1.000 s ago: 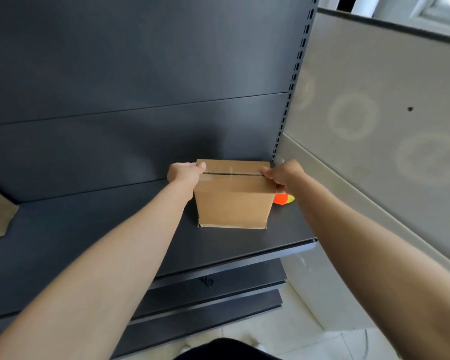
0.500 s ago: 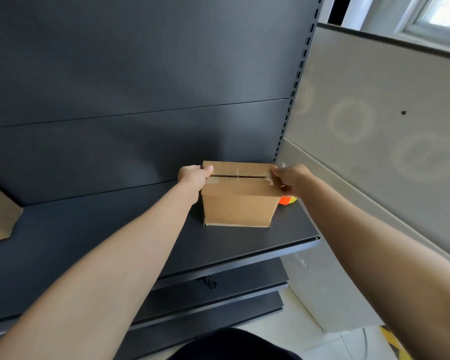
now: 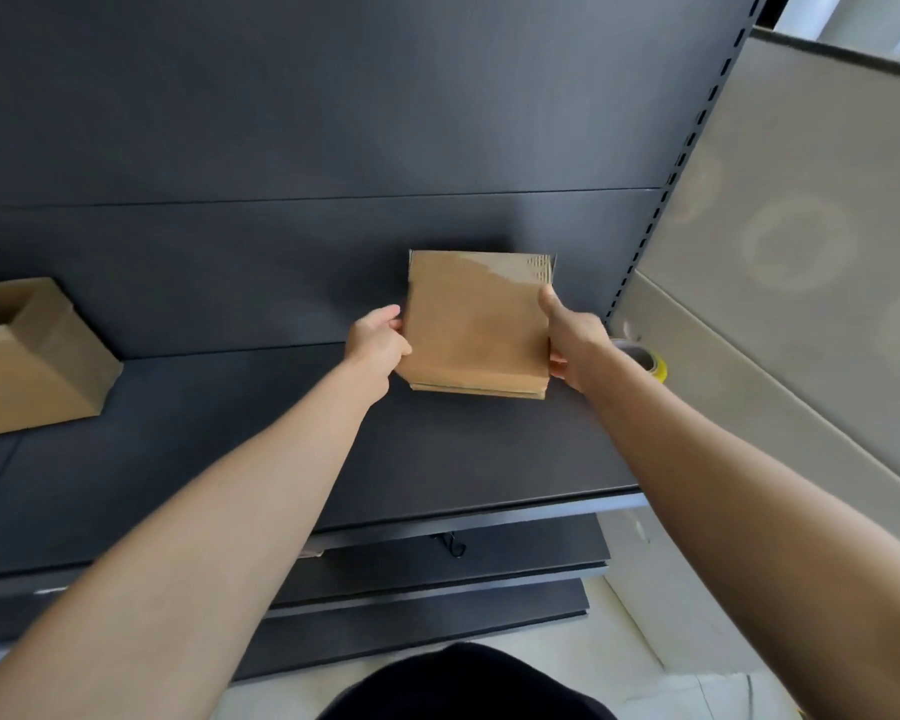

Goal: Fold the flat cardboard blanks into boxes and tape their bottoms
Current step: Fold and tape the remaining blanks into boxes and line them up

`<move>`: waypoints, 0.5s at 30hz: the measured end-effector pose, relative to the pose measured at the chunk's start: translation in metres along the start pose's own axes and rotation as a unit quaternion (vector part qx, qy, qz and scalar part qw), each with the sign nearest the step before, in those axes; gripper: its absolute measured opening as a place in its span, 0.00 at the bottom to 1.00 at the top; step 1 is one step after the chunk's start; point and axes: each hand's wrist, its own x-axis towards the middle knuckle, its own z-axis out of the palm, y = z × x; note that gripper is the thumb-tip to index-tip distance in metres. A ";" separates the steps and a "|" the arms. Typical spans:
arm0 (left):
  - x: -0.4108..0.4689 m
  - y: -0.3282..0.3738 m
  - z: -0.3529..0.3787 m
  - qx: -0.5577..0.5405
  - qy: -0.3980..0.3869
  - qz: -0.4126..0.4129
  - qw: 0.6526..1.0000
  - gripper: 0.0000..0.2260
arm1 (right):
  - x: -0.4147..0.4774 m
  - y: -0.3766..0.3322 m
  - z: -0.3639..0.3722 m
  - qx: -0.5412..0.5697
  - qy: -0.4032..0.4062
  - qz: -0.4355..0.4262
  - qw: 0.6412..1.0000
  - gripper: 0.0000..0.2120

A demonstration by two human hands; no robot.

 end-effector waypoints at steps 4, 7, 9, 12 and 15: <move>0.003 -0.022 -0.024 0.076 0.000 -0.010 0.997 0.32 | -0.010 0.007 0.021 0.047 -0.068 0.062 0.995 0.33; 0.004 -0.032 -0.039 0.105 0.008 0.007 0.994 0.27 | -0.012 0.018 0.034 0.074 -0.083 0.105 0.988 0.36; 0.007 -0.038 -0.050 0.128 0.022 0.019 0.991 0.20 | -0.015 0.024 0.041 0.092 -0.077 0.116 0.986 0.34; 0.014 -0.047 -0.065 0.166 0.036 0.011 0.985 0.13 | -0.016 0.034 0.050 0.102 -0.063 0.121 0.985 0.37; 0.015 -0.052 -0.076 0.173 0.042 -0.013 0.984 0.10 | -0.024 0.037 0.060 0.093 -0.065 0.111 0.987 0.33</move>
